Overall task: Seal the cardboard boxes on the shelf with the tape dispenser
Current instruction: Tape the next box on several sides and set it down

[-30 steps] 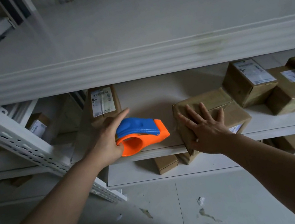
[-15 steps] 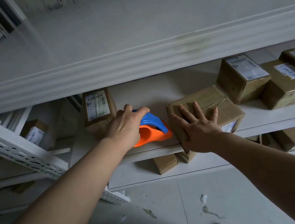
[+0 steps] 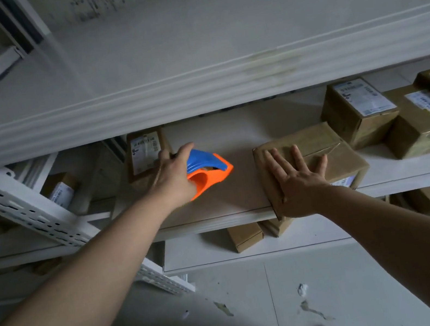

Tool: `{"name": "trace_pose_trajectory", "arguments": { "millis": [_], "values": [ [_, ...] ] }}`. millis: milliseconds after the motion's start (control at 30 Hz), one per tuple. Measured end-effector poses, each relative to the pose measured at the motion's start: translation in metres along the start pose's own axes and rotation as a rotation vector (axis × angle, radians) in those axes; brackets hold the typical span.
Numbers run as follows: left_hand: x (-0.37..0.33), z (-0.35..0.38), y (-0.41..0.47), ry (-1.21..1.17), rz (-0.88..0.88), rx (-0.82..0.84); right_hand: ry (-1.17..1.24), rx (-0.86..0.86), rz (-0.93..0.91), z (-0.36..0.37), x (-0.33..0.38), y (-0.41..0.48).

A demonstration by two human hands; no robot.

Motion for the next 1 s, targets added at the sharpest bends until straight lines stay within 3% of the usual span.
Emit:
{"name": "trace_pose_trajectory", "arguments": {
  "millis": [133, 233, 333, 500, 567, 633, 733, 800, 867, 933, 1000],
  "values": [
    [-0.015, 0.049, 0.009, -0.062, 0.122, 0.041, -0.007, 0.023, -0.016, -0.002, -0.004, 0.000],
    [-0.023, 0.078, 0.003, 0.271, 0.345, -0.030, -0.072, -0.011, -0.050, -0.002, -0.011, 0.002],
    [-0.015, 0.099, -0.005, 0.527, 0.363, 0.021, -0.125, -0.021, -0.054, 0.005, -0.012, 0.000],
    [0.002, 0.120, -0.008, 0.540, 0.358, 0.194, -0.097, -0.030, -0.008, 0.000, -0.003, 0.001],
    [-0.002, 0.118, -0.011, 0.441, 0.304, 0.253, -0.067, -0.048, 0.013, -0.004, 0.007, 0.003],
    [-0.021, 0.100, -0.012, 0.266, 0.288, 0.140, -0.040, -0.052, 0.017, -0.009, 0.015, 0.004],
    [-0.049, 0.076, -0.007, -0.182, 0.166, -0.042, 0.064, -0.057, -0.001, -0.022, 0.006, 0.000],
    [-0.064, 0.082, -0.007, -0.447, 0.011, 0.008, 0.202, -0.163, 0.067, -0.034, -0.019, -0.005],
    [-0.080, 0.098, -0.009, -0.549, -0.116, 0.096, 0.283, -0.247, 0.201, -0.033, -0.056, -0.009],
    [-0.089, 0.116, -0.011, -0.630, -0.229, 0.111, 0.397, -0.196, 0.316, -0.014, -0.090, -0.007],
    [-0.090, 0.132, -0.012, -0.718, -0.327, 0.092, 0.692, -0.065, 0.362, 0.011, -0.109, -0.004]
  ]
}}
Point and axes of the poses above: each hand's wrist, its own y-axis towards the middle knuckle, its own z-axis out of the palm, x = y × z, the point moved 7 cm from there along y, towards the middle knuckle, and after that the axes turned 12 degrees about -y, right-handed, at the moved point
